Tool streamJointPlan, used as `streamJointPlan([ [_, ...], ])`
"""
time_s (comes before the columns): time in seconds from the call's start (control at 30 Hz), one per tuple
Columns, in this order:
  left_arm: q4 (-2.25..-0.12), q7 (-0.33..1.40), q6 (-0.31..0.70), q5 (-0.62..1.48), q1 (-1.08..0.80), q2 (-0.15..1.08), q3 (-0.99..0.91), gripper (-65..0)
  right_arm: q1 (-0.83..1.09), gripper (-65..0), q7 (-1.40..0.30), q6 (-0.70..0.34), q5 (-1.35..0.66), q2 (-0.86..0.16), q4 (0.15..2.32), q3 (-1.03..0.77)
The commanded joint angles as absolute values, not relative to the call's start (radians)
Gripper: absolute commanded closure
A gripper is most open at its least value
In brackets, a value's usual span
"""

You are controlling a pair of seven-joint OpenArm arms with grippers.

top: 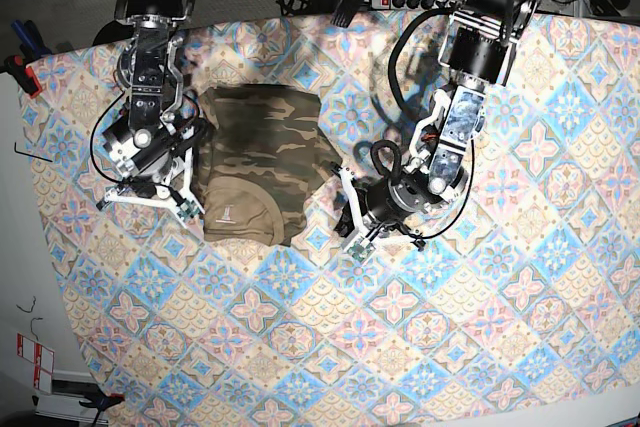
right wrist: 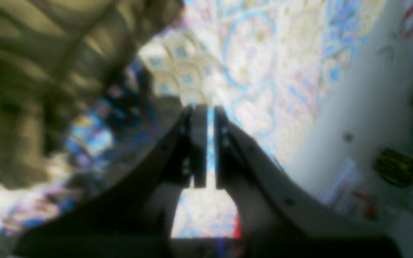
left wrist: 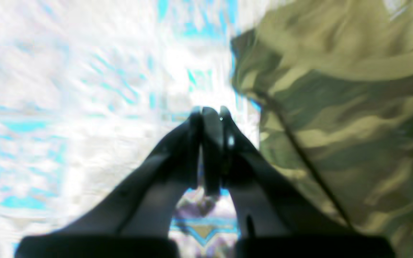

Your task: Fold the T-shirt properly

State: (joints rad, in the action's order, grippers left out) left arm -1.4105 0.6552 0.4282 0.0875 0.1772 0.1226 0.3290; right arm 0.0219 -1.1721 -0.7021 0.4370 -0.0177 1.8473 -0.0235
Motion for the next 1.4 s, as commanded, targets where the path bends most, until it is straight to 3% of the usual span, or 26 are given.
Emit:
streamJointPlan([
  [0.0,-1.477,0.642,0.414,0.094,0.16,0.134,0.328,0.0,0.008,-2.9,-1.164,-0.698,0.438,-0.019,1.886,-0.042],
  [0.23,-1.71,0.538,0.291,0.094,-0.045,0.249,0.328,0.0,0.056,-2.9,-1.164,-0.698,0.44,-0.015,1.923,-0.159],
  [0.4,-1.785,0.404,0.177,0.094,-0.194,0.32,0.326,0.0,0.107,-2.9,-1.136,-0.698,0.44,0.05,1.951,-0.3],
  [0.6,-1.83,0.242,0.108,0.094,-0.348,0.349,0.274,0.0,0.205,-2.9,-1.066,-0.698,0.44,0.056,1.954,-0.358],
  [0.9,-1.762,-0.025,0.102,0.094,-0.535,0.252,0.051,0.0,0.328,-2.8,-0.869,-0.698,0.44,0.15,1.954,-0.498],
  [1.2,-1.655,-0.24,0.097,0.094,-0.674,0.246,0.039,-0.5,0.447,-2.8,-0.727,-0.698,0.433,0.157,1.948,-0.541],
  [1.37,-1.62,-0.269,0.096,0.094,-0.756,0.245,0.045,0.0,0.489,-2.8,-0.714,-0.698,0.433,0.157,1.946,-0.573],
])
